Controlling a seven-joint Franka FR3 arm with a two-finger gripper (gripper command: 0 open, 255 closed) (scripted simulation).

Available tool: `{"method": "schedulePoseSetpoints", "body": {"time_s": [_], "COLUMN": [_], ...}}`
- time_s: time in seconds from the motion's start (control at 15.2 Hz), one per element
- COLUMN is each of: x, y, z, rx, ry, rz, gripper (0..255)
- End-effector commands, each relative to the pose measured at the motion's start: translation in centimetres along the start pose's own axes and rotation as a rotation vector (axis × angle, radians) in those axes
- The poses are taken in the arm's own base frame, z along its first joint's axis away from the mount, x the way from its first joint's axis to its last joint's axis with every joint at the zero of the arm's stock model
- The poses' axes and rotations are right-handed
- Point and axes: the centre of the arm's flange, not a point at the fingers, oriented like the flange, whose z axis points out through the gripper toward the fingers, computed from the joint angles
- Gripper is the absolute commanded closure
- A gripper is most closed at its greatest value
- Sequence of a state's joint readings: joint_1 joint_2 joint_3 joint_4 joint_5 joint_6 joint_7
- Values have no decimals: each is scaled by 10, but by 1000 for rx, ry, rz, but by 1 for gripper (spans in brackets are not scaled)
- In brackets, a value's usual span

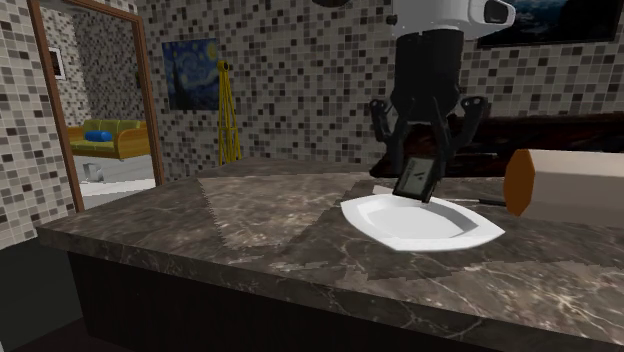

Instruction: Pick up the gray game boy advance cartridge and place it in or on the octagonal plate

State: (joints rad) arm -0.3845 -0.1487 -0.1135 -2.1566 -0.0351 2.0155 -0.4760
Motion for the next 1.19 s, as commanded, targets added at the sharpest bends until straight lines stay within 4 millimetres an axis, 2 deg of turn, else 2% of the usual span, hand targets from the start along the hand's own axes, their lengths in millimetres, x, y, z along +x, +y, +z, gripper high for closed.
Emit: {"method": "schedulePoseSetpoints", "body": {"time_s": [0.0, 0.53, 1.06, 1.12], "x": [-1, -1, -1, -1], "y": [-1, -2, -2, -2], "z": [11, 57, 57, 57], "rx": [0, 0, 0, 0], "ry": [0, 0, 0, 0], "rz": [0, 0, 0, 0], "gripper": [255, 255, 255, 0]}}
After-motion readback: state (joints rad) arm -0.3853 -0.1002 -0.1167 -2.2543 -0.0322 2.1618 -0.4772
